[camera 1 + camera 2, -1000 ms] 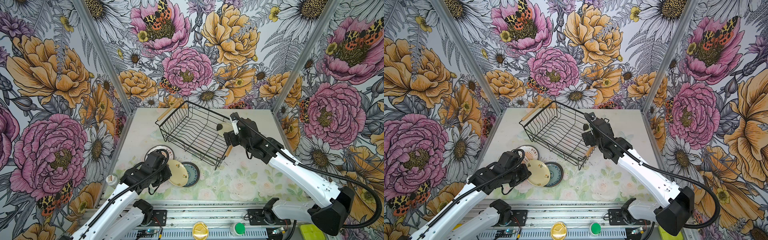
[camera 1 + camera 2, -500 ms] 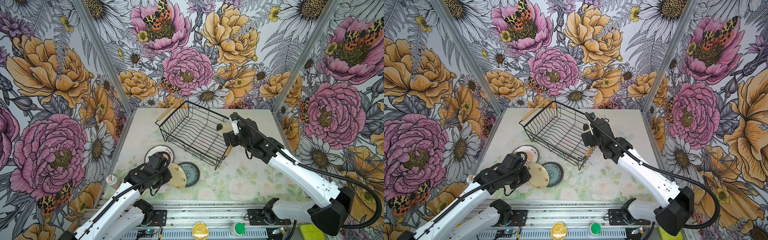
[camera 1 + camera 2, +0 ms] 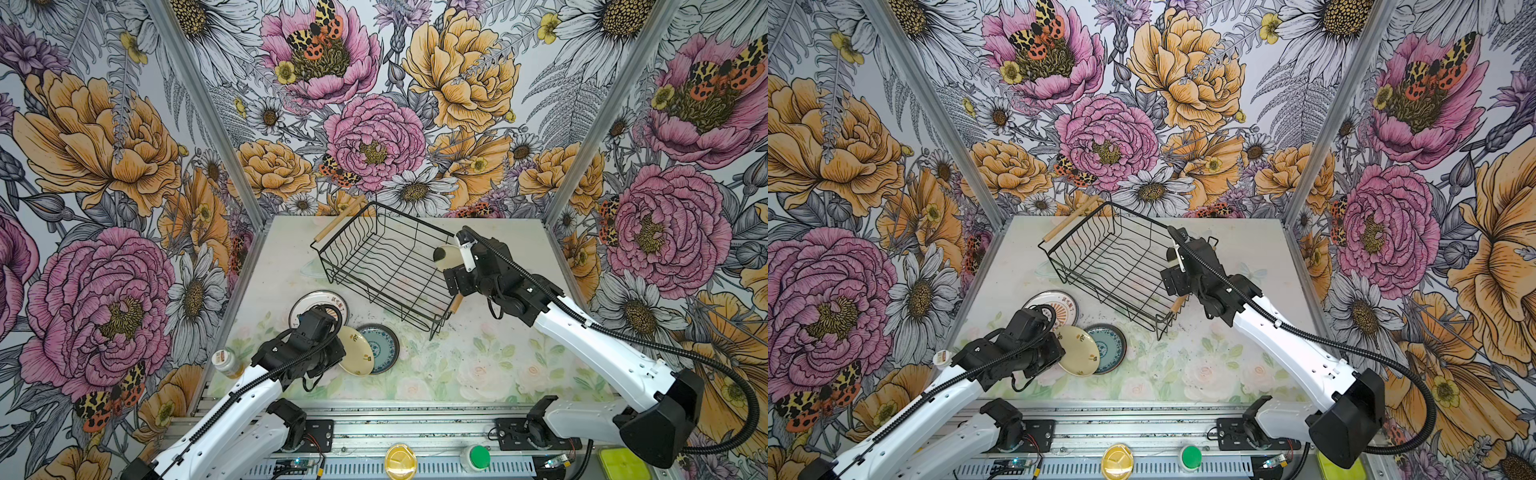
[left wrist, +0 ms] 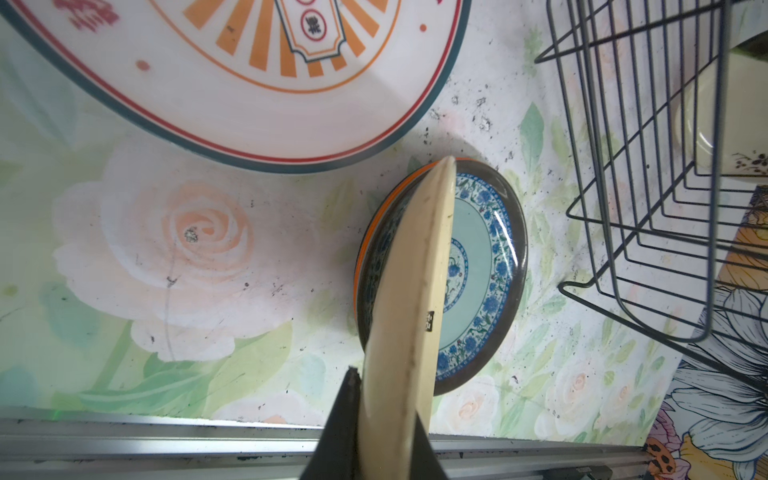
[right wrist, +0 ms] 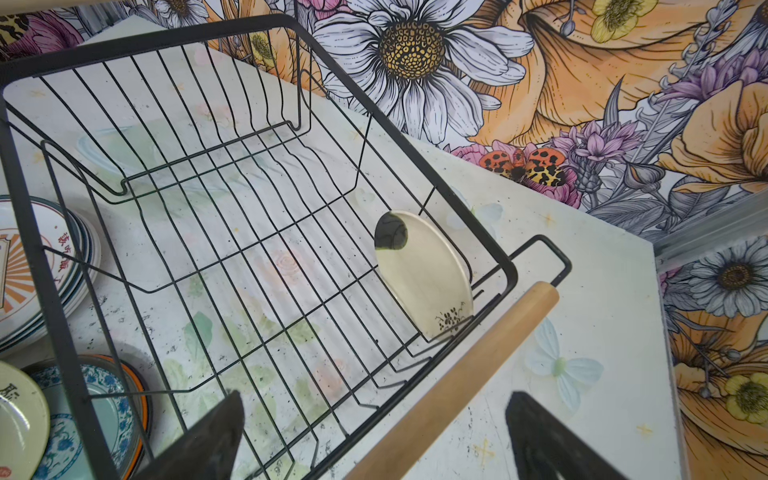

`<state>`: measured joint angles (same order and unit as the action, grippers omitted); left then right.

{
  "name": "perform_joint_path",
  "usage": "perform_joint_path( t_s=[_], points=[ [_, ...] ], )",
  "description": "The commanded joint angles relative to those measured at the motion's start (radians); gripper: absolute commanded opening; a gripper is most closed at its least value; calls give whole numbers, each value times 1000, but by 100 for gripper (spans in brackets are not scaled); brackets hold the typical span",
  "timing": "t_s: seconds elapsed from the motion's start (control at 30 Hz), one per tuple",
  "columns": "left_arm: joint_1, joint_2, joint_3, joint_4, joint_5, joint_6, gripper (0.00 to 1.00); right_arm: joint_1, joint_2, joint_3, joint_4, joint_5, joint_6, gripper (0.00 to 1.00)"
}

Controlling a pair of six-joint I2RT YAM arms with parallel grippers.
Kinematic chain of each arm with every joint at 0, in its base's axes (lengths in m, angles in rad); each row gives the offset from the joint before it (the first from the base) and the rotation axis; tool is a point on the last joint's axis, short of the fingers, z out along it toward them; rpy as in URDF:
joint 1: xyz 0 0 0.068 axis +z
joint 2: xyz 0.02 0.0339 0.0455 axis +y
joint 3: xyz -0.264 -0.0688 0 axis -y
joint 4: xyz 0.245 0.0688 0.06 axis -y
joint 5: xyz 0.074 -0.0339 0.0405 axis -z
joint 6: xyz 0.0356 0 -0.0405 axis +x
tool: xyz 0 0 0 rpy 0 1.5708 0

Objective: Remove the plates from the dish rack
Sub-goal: 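Lower the cream plate onto the plate stack with left while right returns to rack, then open and raise the left gripper while right lowers to last cream plate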

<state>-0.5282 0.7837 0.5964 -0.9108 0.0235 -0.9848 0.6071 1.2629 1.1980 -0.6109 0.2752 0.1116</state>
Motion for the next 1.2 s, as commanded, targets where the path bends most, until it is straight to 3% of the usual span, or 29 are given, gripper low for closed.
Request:
perform_joint_path(
  t_s=[0.0,0.67,0.83,0.9,1.17],
  points=[
    [-11,3,-26,77,26,-33,15,-7,4,-9,-4,-13,11,99],
    [-11,13,-78,148,50,-55,20,-9,6,-10,-6,-49,15,99],
    [-12,18,-78,158,43,-45,28,-9,8,-10,-3,-84,14,99],
    [-11,10,-82,184,36,-35,36,-10,13,-10,-3,-108,6,100],
    [-12,-18,-104,409,68,69,57,-18,40,7,0,-203,-5,99]
  ],
)
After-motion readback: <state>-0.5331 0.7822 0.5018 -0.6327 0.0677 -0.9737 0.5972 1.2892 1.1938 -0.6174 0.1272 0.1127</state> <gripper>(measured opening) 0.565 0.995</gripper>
